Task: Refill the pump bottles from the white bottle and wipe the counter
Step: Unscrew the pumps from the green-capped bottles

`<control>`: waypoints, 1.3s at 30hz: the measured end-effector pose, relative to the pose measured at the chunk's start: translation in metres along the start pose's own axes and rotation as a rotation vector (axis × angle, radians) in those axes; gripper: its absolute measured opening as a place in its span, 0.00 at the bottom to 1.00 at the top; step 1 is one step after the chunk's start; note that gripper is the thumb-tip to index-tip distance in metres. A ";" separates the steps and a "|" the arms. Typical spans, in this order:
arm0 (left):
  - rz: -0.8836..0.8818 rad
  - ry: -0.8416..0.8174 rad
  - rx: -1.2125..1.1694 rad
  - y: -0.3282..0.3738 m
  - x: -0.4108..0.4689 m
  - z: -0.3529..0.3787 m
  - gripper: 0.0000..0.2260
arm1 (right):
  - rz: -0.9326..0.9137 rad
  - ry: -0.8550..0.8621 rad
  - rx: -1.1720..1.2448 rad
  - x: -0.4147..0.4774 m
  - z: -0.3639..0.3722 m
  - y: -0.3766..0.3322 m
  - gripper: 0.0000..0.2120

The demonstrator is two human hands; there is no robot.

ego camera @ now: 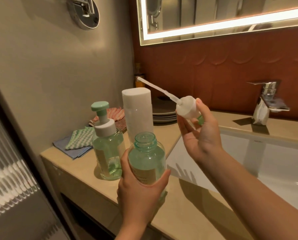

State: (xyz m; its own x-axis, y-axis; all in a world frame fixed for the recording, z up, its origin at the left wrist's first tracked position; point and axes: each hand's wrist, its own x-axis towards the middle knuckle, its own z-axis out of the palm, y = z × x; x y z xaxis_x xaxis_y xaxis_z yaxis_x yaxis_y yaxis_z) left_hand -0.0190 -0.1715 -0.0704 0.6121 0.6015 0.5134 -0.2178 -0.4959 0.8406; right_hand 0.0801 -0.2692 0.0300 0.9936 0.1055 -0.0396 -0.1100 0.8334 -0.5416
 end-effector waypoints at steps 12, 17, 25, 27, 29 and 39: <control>-0.030 -0.063 -0.027 -0.005 0.000 0.000 0.40 | 0.099 0.268 -0.133 0.038 -0.034 0.028 0.24; -0.037 -0.066 -0.005 -0.005 0.001 -0.001 0.42 | 0.043 0.221 -0.491 0.062 -0.036 0.052 0.17; -0.037 -0.072 0.012 -0.005 0.000 -0.001 0.41 | 0.059 -0.062 -1.074 0.077 -0.026 0.077 0.16; -0.040 -0.075 0.022 -0.004 0.000 -0.003 0.41 | 0.060 -0.167 -1.129 0.081 -0.027 0.080 0.18; -0.047 -0.076 0.026 -0.004 0.000 -0.003 0.42 | 0.023 -0.243 -1.213 0.083 -0.027 0.084 0.21; -0.083 -0.056 0.031 -0.006 -0.001 -0.001 0.44 | -0.117 -0.356 -1.788 0.105 -0.039 0.078 0.28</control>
State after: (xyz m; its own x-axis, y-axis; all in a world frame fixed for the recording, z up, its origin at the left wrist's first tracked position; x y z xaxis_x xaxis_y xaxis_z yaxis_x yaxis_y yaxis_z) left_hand -0.0194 -0.1687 -0.0756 0.6688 0.6055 0.4314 -0.1415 -0.4660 0.8734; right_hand 0.1765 -0.2143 -0.0491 0.9154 0.3920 0.0912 0.3441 -0.6447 -0.6826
